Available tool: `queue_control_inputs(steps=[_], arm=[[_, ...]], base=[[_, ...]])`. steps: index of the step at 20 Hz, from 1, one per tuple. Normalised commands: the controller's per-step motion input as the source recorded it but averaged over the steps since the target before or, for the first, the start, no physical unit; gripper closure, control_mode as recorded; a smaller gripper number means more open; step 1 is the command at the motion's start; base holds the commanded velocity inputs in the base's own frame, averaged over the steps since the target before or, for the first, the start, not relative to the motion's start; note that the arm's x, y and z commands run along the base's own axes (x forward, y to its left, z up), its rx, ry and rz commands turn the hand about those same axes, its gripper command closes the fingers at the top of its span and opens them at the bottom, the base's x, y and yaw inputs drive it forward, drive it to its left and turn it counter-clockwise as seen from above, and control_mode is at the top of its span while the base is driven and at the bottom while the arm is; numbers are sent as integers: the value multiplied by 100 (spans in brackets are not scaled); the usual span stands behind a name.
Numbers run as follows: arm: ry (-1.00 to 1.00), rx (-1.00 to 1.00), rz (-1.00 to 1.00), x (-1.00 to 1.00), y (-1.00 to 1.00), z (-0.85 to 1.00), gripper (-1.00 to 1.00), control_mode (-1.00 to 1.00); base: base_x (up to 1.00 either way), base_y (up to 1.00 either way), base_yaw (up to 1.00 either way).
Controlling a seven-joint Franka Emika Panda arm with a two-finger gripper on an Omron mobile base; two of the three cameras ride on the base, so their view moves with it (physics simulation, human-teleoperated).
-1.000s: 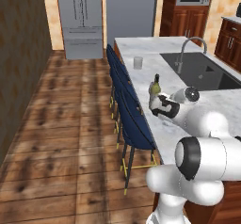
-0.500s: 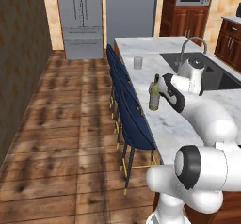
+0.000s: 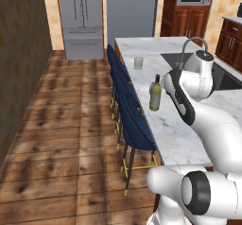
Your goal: There is a wine glass and glass cup on the dining counter. Place the wine bottle next to the wine glass and the juice bottle next to the glass cup.
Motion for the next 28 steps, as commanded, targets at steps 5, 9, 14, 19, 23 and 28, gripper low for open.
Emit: queue_control_inputs(steps=[5,9,14,19,23,28], arm=[[0,0,1,-56,14,8,-100,-100],[0,-3,0,-50,4,4,-100,-100],[0,-3,0,-47,2,1,-100,-100],[2,-5,1,-27,3,0,-100,-100],[1,0,0,0,0,0,-100,-100],[0,0,0,0,0,0,-100,-100]], base=[[0,0,0],[0,0,0],[0,0,0],[0,0,0],[0,0,0],[0,0,0]])
